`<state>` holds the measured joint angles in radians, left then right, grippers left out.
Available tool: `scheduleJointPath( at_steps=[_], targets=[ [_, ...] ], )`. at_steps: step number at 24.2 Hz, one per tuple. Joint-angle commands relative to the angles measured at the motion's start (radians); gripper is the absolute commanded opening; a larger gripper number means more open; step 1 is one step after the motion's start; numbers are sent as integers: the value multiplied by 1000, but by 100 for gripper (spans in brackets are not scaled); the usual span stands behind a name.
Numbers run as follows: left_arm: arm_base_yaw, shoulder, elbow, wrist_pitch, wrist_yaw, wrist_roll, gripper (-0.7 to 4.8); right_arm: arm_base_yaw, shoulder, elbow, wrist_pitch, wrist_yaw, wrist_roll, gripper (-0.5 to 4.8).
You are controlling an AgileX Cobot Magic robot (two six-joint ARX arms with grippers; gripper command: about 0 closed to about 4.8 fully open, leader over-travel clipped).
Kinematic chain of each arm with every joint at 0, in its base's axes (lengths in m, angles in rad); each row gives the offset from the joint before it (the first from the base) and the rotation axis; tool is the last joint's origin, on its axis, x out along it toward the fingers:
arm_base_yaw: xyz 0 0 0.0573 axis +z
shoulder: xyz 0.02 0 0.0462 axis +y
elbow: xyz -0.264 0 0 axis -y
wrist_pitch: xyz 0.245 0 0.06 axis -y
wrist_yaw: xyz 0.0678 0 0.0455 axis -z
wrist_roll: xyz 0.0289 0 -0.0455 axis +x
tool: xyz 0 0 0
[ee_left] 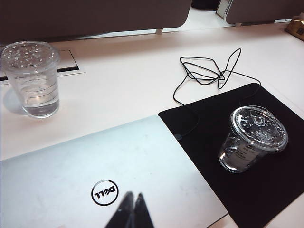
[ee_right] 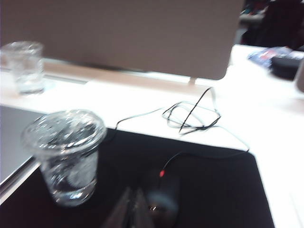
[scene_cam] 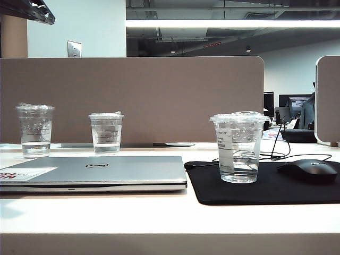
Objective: Pick up the coffee cup on the right and place it on the right side of the laptop.
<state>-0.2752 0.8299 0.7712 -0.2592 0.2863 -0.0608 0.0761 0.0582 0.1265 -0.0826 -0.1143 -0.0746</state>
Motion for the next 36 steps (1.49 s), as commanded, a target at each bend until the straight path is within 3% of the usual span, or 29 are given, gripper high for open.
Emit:
scheduleJointPath(
  at_steps=[1,5,14,25,29,32,36],
  targets=[
    [0,-2,5,11,6,0,-5,-1,-23,-32,100,11,9,-8],
    [0,-2,5,11,6,0,-5,-11,-59,-101,168,11,104,-8],
    [0,-2,5,10,6,1,-5,-124,-59,-125,130,8,107,-8],
    [0,-2,5,11,6,1,-5,-101,-59,-125,102,46,138,-8],
    [0,-2,5,10,6,0,-5,-50,-59,-125,103,102,14,-8],
    [0,-2,5,11,6,0,-5,-4,-59,-125,118,136,15,-7],
    [0,-2,5,11,6,1,-5,-20,-59,-125,166,134,43,-7]
  ],
)
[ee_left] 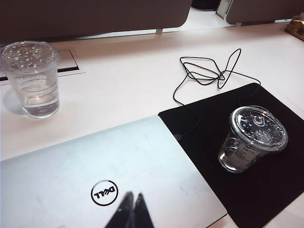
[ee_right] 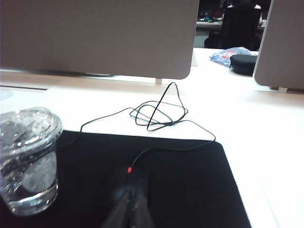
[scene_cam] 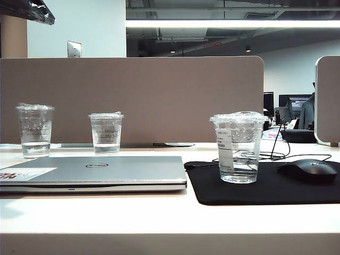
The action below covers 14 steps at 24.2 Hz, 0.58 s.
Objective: Pick up the coffee cup on the right and place it on the right side of the laptop.
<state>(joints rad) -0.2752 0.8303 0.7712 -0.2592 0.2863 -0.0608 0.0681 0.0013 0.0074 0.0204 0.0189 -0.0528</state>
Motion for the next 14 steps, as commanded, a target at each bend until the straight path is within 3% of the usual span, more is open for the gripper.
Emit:
scheduleJointPath(
  at_steps=[1,6,14],
  targets=[
    [0,-2,5,11,6,1,-5,-18,-2,-6,76,1,37,-7],
    [0,-2,5,10,6,0,-5,-50,-2,-6,106,0,112,-7],
    [0,-2,5,11,6,1,-5,-66,-2,-6,104,-17,111,10]
  ],
)
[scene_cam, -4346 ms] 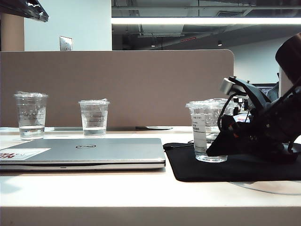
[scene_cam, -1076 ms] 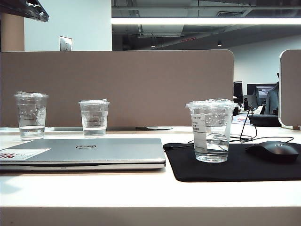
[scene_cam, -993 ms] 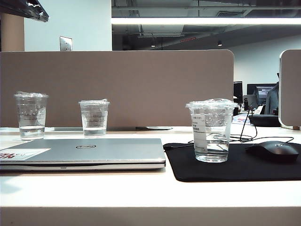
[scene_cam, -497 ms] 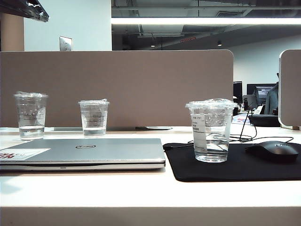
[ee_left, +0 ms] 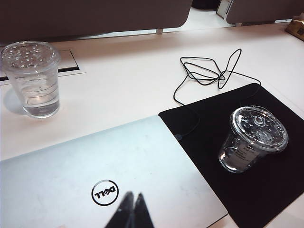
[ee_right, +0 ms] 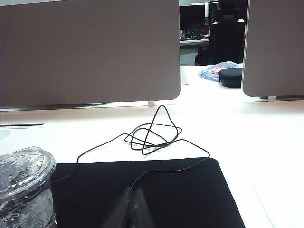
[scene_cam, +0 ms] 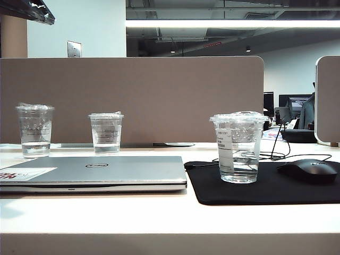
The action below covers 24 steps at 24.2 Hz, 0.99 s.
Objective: Pick up the coffee cup on the right and place it on the right side of the laptop.
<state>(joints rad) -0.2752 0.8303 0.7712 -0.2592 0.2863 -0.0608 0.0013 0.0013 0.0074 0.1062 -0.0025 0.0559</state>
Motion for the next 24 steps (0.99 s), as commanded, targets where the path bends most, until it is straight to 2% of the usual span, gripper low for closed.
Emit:
scheduleJointPath(
  at_steps=[1,15,18,21,23,24],
  targets=[
    [0,-2,5,10,6,0,-5,2,-2,-6,17,8,3,13],
    [0,-2,5,10,5,0,-5,3,-2,-6,18,7,3,13],
    [8,-6,5,17,-63,-16,-5,3,-2,-6,18,7,3,13],
    [8,-54,0,32,-179,-97,-5,3,-2,-6,17,7,3,13],
    [9,-132,-39,64,-212,-94,-6,3,-2,-6,14,7,3,13],
    [26,-197,-103,151,-221,-41,-6,3,-2,-6,3,7,3,13]
  ],
)
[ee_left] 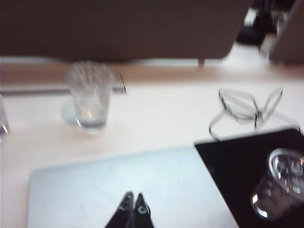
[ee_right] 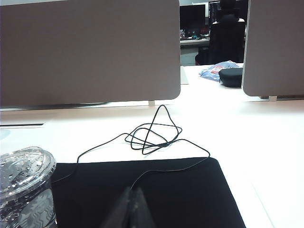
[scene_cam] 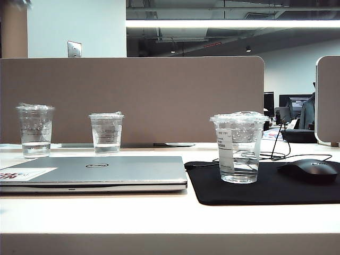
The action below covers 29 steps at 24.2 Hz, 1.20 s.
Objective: Pick up the coffee cup on the right and place it on the right side of the laptop.
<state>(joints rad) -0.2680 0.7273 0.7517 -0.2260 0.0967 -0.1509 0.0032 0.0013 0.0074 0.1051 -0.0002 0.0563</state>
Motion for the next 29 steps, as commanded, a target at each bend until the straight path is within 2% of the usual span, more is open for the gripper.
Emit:
scheduleJointPath(
  at_steps=[1,2,4,7,12,17,19,22,29],
  targets=[
    [39,-132,-133,191,-31,76,-6,1,-2,-6,-3,5,2,13],
    [76,-188,-222,315,-28,90,-6,1,-2,-6,-9,5,2,13],
    [122,-288,-346,434,-23,91,-6,1,-2,-6,-10,5,2,13],
    [159,-438,-486,433,-59,100,-6,1,-2,-6,-11,5,2,13],
    [177,-599,-639,422,-86,117,-6,1,-2,-6,-11,5,2,13],
    [192,-675,-718,421,-131,117,-6,1,-2,-6,-11,5,2,13],
    [211,-699,-746,420,-119,117,-6,1,-2,-6,-11,4,2,13],
    [232,-724,-745,335,-93,117,-6,1,-2,-6,-12,5,2,13],
    [230,-724,-745,285,-100,117,-6,1,-2,-6,-12,5,2,13]
  ],
)
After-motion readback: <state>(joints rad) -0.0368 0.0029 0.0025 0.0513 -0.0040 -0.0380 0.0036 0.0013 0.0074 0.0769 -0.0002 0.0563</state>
